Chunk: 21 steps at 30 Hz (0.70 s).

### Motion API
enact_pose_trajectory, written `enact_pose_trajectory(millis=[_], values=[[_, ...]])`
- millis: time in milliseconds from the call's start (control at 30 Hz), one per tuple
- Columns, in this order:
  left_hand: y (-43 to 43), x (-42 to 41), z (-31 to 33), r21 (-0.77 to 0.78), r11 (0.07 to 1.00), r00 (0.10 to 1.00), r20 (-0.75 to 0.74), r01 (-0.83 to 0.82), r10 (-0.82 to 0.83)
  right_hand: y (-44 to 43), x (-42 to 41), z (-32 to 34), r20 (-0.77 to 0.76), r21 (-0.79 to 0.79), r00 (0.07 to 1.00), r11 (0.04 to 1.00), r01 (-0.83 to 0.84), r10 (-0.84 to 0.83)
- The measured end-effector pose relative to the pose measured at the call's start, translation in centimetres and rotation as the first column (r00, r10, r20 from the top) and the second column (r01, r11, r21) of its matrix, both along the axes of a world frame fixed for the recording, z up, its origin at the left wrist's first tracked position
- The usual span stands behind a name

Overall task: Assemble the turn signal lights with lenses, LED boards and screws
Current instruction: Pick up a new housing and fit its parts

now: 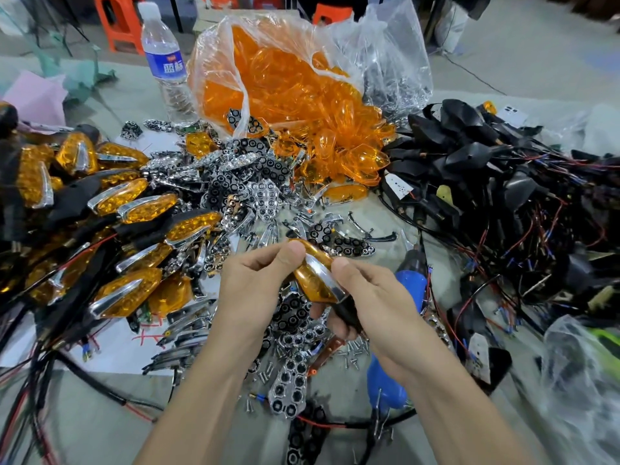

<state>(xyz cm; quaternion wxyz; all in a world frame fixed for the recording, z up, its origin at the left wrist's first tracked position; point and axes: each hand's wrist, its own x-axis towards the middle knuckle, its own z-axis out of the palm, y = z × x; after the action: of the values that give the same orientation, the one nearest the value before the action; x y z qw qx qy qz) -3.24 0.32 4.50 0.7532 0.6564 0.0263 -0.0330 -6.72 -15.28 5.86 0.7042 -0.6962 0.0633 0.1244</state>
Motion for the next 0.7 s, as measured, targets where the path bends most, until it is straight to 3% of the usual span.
enact_pose_trajectory(millis=[167,267,400,533,567,633,700], values=[[-0.5,-0.4,0.7,-0.145,0.985,0.995,-0.009,0.094,-0.097,0.5,-0.1,-0.1,-0.131,0.094,0.988,0.991,0.092,-0.080],[-0.7,-0.3,1.0,-0.191,0.979,0.996,-0.054,0.064,-0.076,1.3,-0.3,-0.3,-0.216,0.182,0.968,0.969,0.169,-0.128],[-0.3,0.1,0.5,-0.133,0.986,0.985,-0.128,0.100,-0.117,1.7,-0.5,-0.2,-0.361,0.421,0.932,0.890,0.179,-0.016],[0.6,0.1,0.0,-0.240,0.939,0.953,-0.116,0.247,-0.281,1.5,-0.6,0.4,-0.395,0.609,0.909,0.778,0.153,0.131],[0.6,0.1,0.0,-0.243,0.939,0.956,-0.107,0.243,-0.275,1.6,-0.7,0.4,-0.424,0.592,0.900,0.783,0.192,0.100],[0.4,0.1,0.1,-0.217,0.965,0.979,-0.109,0.145,-0.172,1.9,-0.9,-0.2,-0.416,0.439,0.901,0.840,0.319,-0.125],[0.4,0.2,0.1,-0.163,0.987,0.992,-0.127,0.006,-0.027,1.9,-1.3,-0.9,-0.177,0.220,0.931,0.909,0.354,-0.320]])
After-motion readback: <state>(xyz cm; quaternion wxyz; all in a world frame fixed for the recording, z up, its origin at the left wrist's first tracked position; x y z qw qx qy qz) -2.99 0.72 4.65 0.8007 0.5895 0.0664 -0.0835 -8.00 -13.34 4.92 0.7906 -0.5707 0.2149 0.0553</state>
